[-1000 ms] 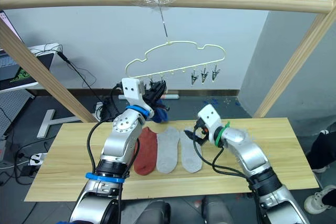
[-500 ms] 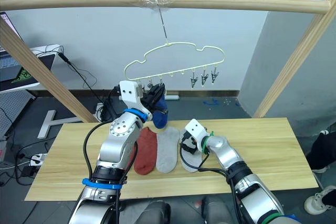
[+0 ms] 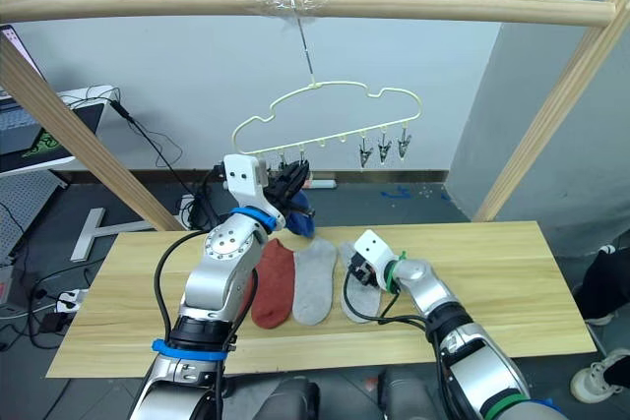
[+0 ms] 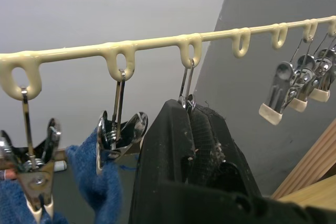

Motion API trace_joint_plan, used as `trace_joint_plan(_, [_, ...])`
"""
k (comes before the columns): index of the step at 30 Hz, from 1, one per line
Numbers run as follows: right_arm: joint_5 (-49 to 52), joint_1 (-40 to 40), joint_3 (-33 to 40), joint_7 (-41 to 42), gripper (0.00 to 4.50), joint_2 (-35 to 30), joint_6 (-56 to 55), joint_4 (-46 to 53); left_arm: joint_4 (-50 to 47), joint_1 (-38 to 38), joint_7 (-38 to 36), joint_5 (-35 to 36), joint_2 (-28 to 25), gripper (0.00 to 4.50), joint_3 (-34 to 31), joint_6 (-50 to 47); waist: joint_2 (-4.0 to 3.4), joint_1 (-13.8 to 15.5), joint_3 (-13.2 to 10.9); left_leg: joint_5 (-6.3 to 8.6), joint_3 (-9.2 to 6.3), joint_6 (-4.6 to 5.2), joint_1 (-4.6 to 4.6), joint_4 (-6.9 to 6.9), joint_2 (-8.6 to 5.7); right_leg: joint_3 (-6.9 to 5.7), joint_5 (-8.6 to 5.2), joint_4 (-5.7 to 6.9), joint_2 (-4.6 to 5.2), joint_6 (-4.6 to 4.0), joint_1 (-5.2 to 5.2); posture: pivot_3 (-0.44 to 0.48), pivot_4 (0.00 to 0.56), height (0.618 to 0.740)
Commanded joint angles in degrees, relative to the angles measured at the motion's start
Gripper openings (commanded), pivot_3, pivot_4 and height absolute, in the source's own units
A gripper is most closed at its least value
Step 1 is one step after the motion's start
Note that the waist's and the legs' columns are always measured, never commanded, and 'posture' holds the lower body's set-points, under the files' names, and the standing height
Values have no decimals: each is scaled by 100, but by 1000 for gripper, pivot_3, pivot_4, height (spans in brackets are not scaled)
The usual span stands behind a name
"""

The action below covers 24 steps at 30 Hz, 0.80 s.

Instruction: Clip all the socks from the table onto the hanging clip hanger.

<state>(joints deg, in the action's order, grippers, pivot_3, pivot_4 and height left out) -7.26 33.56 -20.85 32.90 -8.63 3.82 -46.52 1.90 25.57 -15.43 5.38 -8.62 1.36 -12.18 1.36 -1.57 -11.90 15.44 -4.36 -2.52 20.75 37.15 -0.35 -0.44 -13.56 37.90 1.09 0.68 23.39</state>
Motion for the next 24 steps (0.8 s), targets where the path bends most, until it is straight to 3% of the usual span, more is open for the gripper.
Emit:
trace_joint_plan(1, [-328,-238,-171,4,721,-154,-316,-186,-180,8,1,-16,-8,0,21,6,0,1,1,0,0,0,0,0,0,1,0,0,0,0,0,38,174,740])
trace_joint_plan(3, [-353,-346,-137,-44,21,-243,-538,-115,-190,0,-21,6,-23,0,10,-19,1,7,1,0,-1,0,0,0,0,0,-1,0,1,1,-1,40,173,740])
trace_joint_plan(9, [333,-956,383,447,21,-510,-671,1373,-264,-104,-423,531,-45,0,-71,-671,1,30,1,0,-3,-1,4,0,-3,-2,-2,-6,2,4,-3,37,173,740])
trace_joint_plan(13, [483,-1263,569,466,21,-642,-418,2509,-483,-126,-324,1208,225,0,-432,-1348,1,4,1,0,0,-1,4,1,1,2,-3,-8,7,6,-3,34,174,740])
trace_joint_plan(17, [568,-1607,605,473,21,-750,172,3945,-570,43,158,2714,719,0,-1393,-2799,2,4,2,0,-12,-1,5,5,6,-5,-5,-7,5,8,-5,25,175,740])
trace_joint_plan(24, [342,-1578,690,-28,21,-670,522,4701,-618,280,467,3484,754,0,-1784,-3386,2,-2,2,-6,-11,-11,3,6,-1,-6,-6,-7,-3,8,-5,8,177,740])
